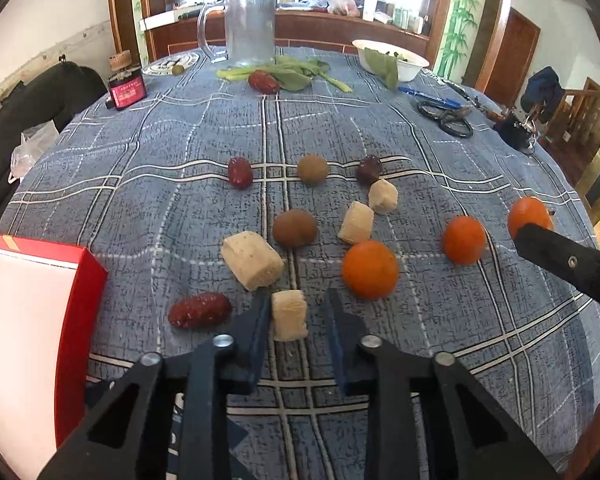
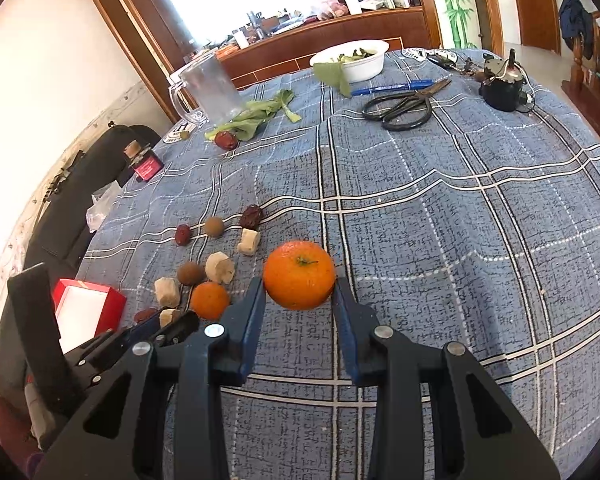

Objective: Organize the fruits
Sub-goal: 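Grasp an orange with the right tool while the left tool grasps a cream cube, then carry the orange and cube into the red-rimmed tray and open both tools, then move both open tools back over the fruits on the tablecloth, then grasp another orange with the right tool while the left tool grasps a cream cube, then carry both items into the tray and open both tools to release them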

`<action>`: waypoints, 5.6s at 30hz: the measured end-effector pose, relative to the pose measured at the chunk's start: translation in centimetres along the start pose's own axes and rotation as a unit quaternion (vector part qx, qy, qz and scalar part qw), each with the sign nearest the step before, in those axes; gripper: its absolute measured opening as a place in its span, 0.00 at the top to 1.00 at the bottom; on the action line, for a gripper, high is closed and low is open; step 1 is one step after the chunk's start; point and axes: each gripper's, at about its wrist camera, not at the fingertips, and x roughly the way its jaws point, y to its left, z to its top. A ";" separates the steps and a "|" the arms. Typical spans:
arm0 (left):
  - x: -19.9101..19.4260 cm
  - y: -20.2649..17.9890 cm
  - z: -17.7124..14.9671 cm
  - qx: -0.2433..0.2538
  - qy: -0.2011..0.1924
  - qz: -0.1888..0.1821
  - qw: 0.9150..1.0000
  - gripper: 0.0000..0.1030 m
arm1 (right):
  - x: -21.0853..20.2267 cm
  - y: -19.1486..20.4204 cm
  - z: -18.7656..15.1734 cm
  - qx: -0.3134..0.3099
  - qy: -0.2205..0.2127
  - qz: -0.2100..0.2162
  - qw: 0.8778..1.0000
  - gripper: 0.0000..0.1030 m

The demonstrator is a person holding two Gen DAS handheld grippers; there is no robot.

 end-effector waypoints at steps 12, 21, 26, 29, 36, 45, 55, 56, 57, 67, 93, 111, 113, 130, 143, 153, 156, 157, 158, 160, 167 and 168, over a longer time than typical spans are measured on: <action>-3.9 1.3 -1.1 0.003 -0.029 -0.027 0.999 0.87 | -0.4 2.0 -0.8 -0.050 -0.034 0.001 0.998 0.65; -12.7 6.8 -4.6 -0.007 -0.092 0.013 0.996 0.87 | -0.9 6.8 -3.4 -0.122 -0.059 0.033 0.990 0.65; -14.3 12.7 -7.3 -0.050 -0.091 0.079 0.991 0.87 | -1.0 13.6 -7.0 -0.184 -0.032 0.078 0.979 0.64; -14.2 15.7 -8.4 -0.077 -0.083 0.115 0.987 0.87 | -0.4 18.5 -9.0 -0.207 0.002 0.128 0.970 0.64; -14.0 20.2 -10.4 -0.107 -0.079 0.173 0.976 0.86 | 2.0 26.9 -12.9 -0.260 0.053 0.144 0.953 0.64; -13.9 23.5 -12.2 -0.115 -0.067 0.215 0.968 0.86 | 4.8 29.6 -15.4 -0.285 0.099 0.107 0.947 0.64; -14.9 24.1 -12.4 -0.114 -0.075 0.259 0.956 0.57 | 4.3 29.5 -15.4 -0.290 0.099 0.096 0.947 0.46; -15.4 24.1 -12.2 -0.113 -0.083 0.266 0.954 0.50 | 4.2 29.5 -15.2 -0.287 0.094 0.100 0.948 0.44; -15.8 24.0 -12.1 -0.112 -0.088 0.269 0.952 0.48 | 3.8 29.3 -14.9 -0.283 0.085 0.104 0.950 0.41; -21.8 22.3 -9.3 -0.101 -0.171 0.301 0.933 0.41 | -0.8 26.0 -12.7 -0.240 0.019 0.122 0.963 0.37; -20.8 8.6 -2.5 0.011 -0.214 0.267 0.940 0.34 | -7.7 9.2 -4.4 -0.121 -0.074 0.068 0.988 0.37; -5.8 4.1 -0.8 0.060 -0.028 0.142 0.988 0.27 | 1.6 1.4 -0.5 -0.125 0.033 -0.049 0.990 0.33; -5.2 3.9 -0.2 0.068 -0.026 0.143 0.987 0.27 | 2.3 2.6 -0.3 -0.144 0.031 -0.056 0.987 0.33; 1.4 1.4 2.9 0.131 0.049 0.026 0.990 0.57 | 5.4 1.5 0.3 -0.126 0.039 -0.058 0.990 0.52; -1.2 1.8 2.4 0.105 0.028 -0.013 0.994 0.69 | 4.8 1.4 0.2 -0.115 0.030 -0.046 0.992 0.66; -13.3 7.4 -0.8 0.057 -0.076 0.016 0.995 0.69 | 0.3 8.4 -1.9 -0.123 0.004 0.019 0.992 0.66; -15.1 10.6 -2.1 0.028 -0.086 0.041 0.995 0.68 | 0.0 12.7 -3.3 -0.149 0.009 0.053 0.987 0.66; -15.8 12.2 -2.8 0.016 -0.090 0.056 0.994 0.68 | 0.0 14.6 -3.9 -0.162 0.012 0.064 0.985 0.66; -16.0 13.4 -3.2 0.008 -0.091 0.066 0.994 0.68 | 0.0 16.1 -4.5 -0.172 0.014 0.072 0.982 0.66; -16.4 15.9 -4.4 -0.010 -0.088 0.092 0.992 0.69 | 0.4 19.5 -5.6 -0.195 0.023 0.086 0.977 0.66; -14.9 22.2 -7.7 -0.058 -0.057 0.144 0.986 0.68 | 3.5 28.9 -8.9 -0.242 0.069 0.116 0.961 0.66; -14.7 22.9 -8.1 -0.062 -0.051 0.147 0.986 0.69 | 4.3 29.9 -9.3 -0.246 0.078 0.112 0.960 0.66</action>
